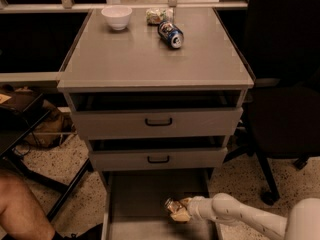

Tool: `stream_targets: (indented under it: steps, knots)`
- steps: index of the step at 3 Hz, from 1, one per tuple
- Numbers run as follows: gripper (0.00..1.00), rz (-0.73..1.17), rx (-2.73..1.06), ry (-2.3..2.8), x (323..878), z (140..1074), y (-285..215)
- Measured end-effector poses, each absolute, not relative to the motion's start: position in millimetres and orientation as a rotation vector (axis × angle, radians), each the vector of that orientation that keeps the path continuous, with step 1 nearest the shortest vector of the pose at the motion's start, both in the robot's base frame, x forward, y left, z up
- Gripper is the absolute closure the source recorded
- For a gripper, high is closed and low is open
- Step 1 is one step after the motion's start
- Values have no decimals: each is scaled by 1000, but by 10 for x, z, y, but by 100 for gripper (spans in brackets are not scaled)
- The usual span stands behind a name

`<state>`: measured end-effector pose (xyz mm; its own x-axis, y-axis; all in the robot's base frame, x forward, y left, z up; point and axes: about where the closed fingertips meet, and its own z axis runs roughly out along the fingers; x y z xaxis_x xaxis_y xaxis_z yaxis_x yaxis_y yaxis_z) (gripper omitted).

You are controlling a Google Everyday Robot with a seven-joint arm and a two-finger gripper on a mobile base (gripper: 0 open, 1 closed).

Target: Place orange can into bottom drawer

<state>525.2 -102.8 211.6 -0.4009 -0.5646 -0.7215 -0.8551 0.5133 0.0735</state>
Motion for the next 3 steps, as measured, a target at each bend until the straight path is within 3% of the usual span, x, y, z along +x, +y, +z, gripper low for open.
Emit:
stream_targets:
  steps: [3]
  knots:
    - [100, 687, -1161, 2190, 5058, 1581, -911]
